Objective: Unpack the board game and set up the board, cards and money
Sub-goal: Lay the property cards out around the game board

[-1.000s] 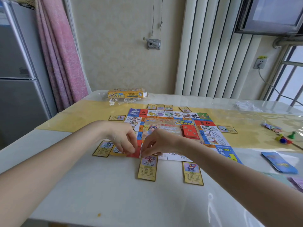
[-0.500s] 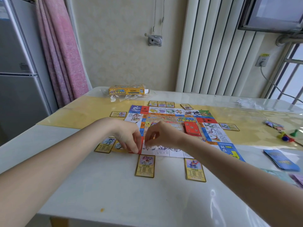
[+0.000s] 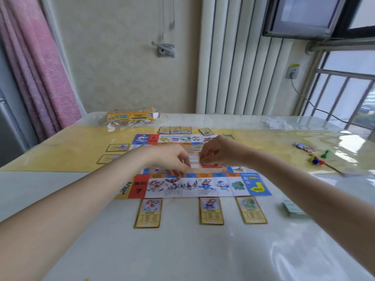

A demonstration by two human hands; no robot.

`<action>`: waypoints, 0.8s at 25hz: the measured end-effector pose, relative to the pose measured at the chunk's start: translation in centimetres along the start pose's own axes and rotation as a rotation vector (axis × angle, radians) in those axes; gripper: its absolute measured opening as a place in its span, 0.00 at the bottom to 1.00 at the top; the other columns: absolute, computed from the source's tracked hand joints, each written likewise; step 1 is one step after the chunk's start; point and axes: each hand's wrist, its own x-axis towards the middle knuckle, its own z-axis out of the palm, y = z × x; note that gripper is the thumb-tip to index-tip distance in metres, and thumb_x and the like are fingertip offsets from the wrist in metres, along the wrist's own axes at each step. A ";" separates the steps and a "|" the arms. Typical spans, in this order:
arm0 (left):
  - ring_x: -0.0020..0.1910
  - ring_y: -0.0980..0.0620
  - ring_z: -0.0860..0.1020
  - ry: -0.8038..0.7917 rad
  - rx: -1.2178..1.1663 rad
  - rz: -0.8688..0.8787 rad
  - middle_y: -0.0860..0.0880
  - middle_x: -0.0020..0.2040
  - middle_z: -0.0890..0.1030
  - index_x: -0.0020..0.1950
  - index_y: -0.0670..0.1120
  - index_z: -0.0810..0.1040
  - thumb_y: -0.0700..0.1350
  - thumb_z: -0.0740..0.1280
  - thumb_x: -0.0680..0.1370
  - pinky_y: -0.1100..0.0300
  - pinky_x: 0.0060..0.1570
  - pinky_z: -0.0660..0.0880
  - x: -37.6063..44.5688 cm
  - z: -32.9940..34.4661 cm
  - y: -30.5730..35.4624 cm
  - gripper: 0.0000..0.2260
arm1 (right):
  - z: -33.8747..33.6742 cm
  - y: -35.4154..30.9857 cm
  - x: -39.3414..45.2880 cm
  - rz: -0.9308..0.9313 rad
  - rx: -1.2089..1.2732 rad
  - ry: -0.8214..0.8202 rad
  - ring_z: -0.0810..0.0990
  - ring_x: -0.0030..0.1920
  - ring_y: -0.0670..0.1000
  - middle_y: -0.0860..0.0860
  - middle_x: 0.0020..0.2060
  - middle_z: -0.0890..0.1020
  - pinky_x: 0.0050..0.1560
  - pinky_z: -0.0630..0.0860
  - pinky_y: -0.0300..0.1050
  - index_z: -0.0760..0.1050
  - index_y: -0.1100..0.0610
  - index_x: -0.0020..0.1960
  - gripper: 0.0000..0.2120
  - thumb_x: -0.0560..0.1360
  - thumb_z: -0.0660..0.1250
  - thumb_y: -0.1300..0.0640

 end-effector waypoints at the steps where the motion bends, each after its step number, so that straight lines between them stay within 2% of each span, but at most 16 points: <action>1: 0.37 0.59 0.79 0.000 0.002 0.037 0.51 0.40 0.81 0.49 0.45 0.78 0.45 0.64 0.78 0.68 0.39 0.76 0.9 0.5 1.2 0.04 | -1.3 1.3 -1.0 0.043 -0.018 0.003 0.73 0.24 0.39 0.44 0.27 0.76 0.27 0.68 0.30 0.80 0.59 0.43 0.02 0.72 0.68 0.63; 5: 0.39 0.56 0.79 -0.020 -0.015 0.175 0.49 0.42 0.81 0.48 0.45 0.78 0.43 0.65 0.77 0.64 0.40 0.76 5.0 3.7 6.5 0.03 | -5.7 7.0 -5.8 0.220 -0.103 -0.042 0.73 0.23 0.37 0.52 0.32 0.79 0.25 0.69 0.29 0.80 0.59 0.44 0.05 0.71 0.67 0.66; 7: 0.40 0.54 0.79 -0.027 -0.017 0.233 0.50 0.40 0.81 0.47 0.46 0.78 0.43 0.66 0.77 0.60 0.42 0.76 6.6 5.3 8.8 0.02 | -6.4 9.3 -7.9 0.301 -0.212 -0.172 0.79 0.32 0.43 0.53 0.38 0.83 0.31 0.72 0.32 0.81 0.55 0.43 0.05 0.70 0.70 0.63; 9: 0.43 0.52 0.80 -0.044 0.039 0.278 0.50 0.42 0.82 0.48 0.45 0.80 0.47 0.68 0.75 0.57 0.46 0.77 8.0 6.9 11.2 0.06 | -6.5 11.2 -9.8 0.338 -0.284 -0.306 0.81 0.43 0.51 0.49 0.42 0.83 0.39 0.73 0.38 0.80 0.47 0.40 0.05 0.68 0.73 0.57; 11: 0.46 0.52 0.79 -0.053 0.122 0.299 0.50 0.45 0.81 0.51 0.45 0.81 0.50 0.68 0.75 0.57 0.50 0.76 9.0 8.2 13.2 0.10 | -6.9 12.4 -10.9 0.329 -0.287 -0.280 0.79 0.43 0.50 0.47 0.41 0.82 0.41 0.72 0.37 0.79 0.47 0.40 0.05 0.68 0.73 0.56; 13: 0.49 0.52 0.78 -0.031 0.174 0.302 0.49 0.50 0.81 0.53 0.44 0.80 0.50 0.67 0.76 0.57 0.51 0.74 10.0 9.2 14.6 0.12 | -7.9 13.4 -11.7 0.351 -0.322 -0.149 0.77 0.43 0.47 0.47 0.44 0.82 0.39 0.69 0.35 0.80 0.53 0.48 0.08 0.69 0.72 0.58; 15: 0.49 0.53 0.76 0.012 0.170 0.279 0.48 0.54 0.80 0.54 0.44 0.80 0.48 0.66 0.76 0.59 0.49 0.73 11.2 9.8 15.6 0.11 | -8.6 14.7 -12.3 0.409 -0.415 -0.124 0.76 0.50 0.48 0.49 0.54 0.80 0.43 0.69 0.39 0.77 0.56 0.57 0.16 0.70 0.72 0.59; 17: 0.53 0.51 0.77 0.042 0.170 0.250 0.47 0.56 0.79 0.55 0.44 0.79 0.49 0.66 0.76 0.60 0.50 0.73 12.3 10.4 16.5 0.12 | -8.6 15.9 -12.6 0.455 -0.469 -0.251 0.73 0.60 0.52 0.49 0.63 0.73 0.52 0.68 0.41 0.68 0.55 0.66 0.27 0.69 0.72 0.58; 20: 0.58 0.49 0.75 0.023 0.179 0.224 0.46 0.60 0.76 0.60 0.43 0.75 0.50 0.68 0.75 0.57 0.56 0.72 13.9 11.8 17.9 0.17 | -8.4 16.9 -12.4 0.469 -0.455 -0.385 0.69 0.64 0.52 0.47 0.68 0.67 0.58 0.67 0.44 0.59 0.51 0.71 0.37 0.68 0.74 0.56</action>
